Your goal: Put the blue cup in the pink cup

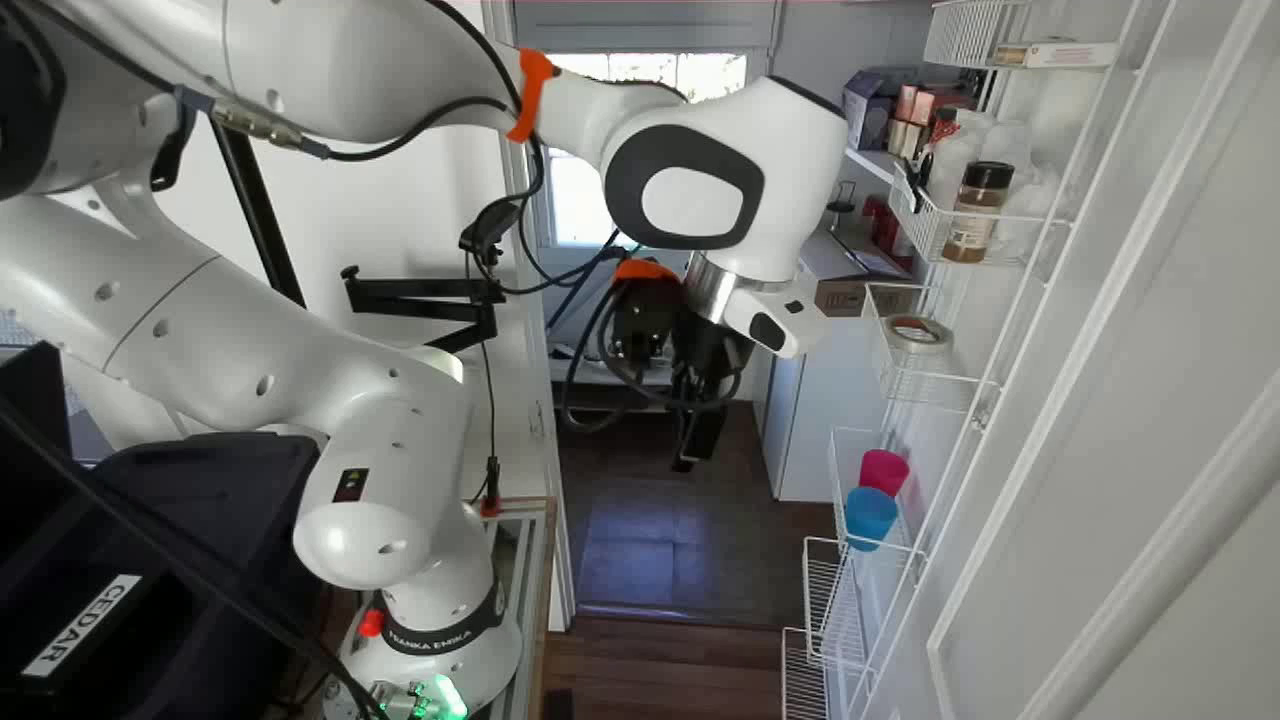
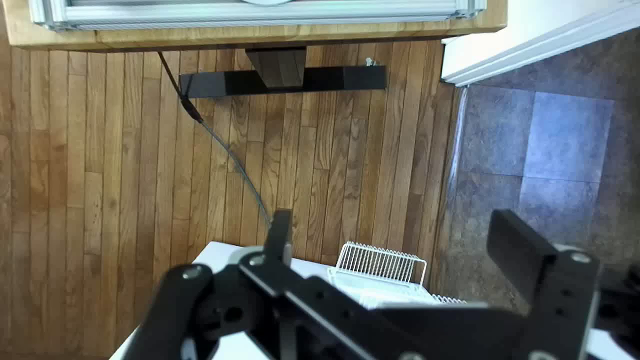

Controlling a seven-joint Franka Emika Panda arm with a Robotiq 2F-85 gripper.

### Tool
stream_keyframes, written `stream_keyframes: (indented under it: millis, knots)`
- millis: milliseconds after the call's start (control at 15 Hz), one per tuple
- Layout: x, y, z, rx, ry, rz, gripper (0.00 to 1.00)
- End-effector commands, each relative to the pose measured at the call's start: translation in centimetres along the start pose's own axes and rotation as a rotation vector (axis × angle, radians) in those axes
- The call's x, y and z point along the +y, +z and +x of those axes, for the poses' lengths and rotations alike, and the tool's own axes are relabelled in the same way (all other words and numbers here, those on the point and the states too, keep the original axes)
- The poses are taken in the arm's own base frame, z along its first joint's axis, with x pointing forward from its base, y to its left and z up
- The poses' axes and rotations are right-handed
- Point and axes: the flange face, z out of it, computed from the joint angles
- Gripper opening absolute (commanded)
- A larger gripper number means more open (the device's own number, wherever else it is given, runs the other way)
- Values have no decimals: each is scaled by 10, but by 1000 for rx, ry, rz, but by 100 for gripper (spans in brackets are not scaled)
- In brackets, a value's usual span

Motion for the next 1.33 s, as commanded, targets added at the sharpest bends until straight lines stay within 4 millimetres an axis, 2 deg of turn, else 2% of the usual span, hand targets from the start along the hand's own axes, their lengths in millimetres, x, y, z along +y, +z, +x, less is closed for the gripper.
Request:
stream_keyframes:
  millis: [0,400,533,800,867,1267]
  knots:
    - [0,0,0,0,0,0,100]
    - [0,0,0,0,0,0,100]
    - [8,25,17,-12,35,16,100]
    - [3,64,51,116,56,86,100]
    - [0,66,68,152,66,97,100]
    - [-13,106,126,365,64,160,100]
